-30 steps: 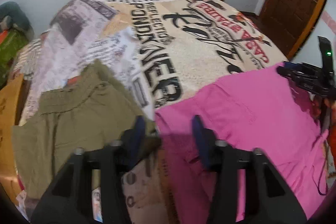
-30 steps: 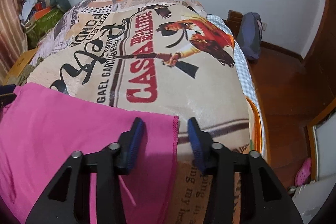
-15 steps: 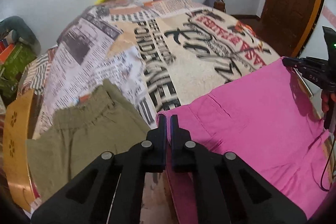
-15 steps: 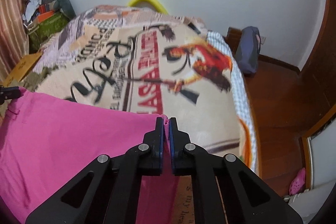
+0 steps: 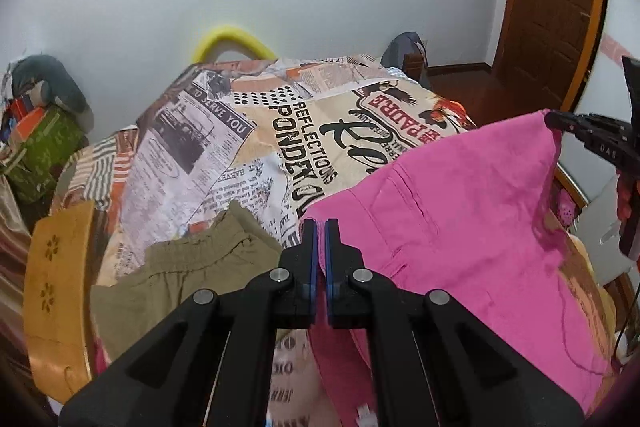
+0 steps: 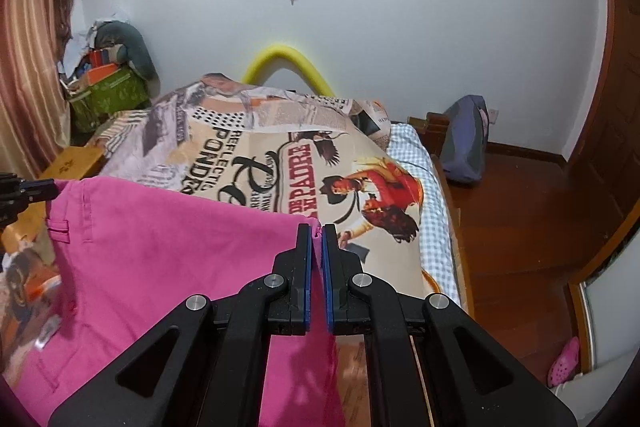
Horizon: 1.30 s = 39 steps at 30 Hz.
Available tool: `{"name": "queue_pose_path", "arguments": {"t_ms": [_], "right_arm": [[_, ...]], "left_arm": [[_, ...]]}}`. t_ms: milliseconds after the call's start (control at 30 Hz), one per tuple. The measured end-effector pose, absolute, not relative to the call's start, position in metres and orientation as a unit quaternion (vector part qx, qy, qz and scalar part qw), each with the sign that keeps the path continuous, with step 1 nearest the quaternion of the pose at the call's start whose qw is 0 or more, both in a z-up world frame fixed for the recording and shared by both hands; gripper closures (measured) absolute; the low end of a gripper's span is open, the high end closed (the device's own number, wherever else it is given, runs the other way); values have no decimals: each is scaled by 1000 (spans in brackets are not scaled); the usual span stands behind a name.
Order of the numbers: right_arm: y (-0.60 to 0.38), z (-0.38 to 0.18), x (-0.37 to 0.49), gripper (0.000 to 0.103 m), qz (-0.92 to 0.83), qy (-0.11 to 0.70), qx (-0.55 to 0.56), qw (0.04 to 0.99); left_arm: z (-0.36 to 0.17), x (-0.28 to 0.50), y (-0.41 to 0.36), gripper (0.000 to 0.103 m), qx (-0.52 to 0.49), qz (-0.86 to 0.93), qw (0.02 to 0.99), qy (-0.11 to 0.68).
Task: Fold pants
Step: 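Lift the held pants edge with both grippers and fold it over the other half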
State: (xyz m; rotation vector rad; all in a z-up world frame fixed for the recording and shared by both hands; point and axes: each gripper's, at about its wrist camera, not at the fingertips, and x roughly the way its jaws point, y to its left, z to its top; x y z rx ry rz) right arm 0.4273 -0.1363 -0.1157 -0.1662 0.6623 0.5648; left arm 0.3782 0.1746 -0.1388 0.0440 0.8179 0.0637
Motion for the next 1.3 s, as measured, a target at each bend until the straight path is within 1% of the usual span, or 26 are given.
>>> {"name": "queue_pose_path", "arguments": {"t_ms": [267,567,933,1133,1300], "right_arm": [[-158,-97,369,99,281,310,-63,906],[-187,-102,310,99,280,325,-56,902],[-210,-145,249,99,276,361,-50,889],[-216,-180,227,99,267,391,-42,880],[-222,-195,210,99,263,413,-41,871]], "left_arm": [[-120,323,153,100,39,29,919,392],[-120,259,130,100,57,22,920,387],[-166,178,100,100,88,8,911,403],[-196,153,99,100,65,4,900,431],[-213,136,100,100,46,5,892,450]]}}
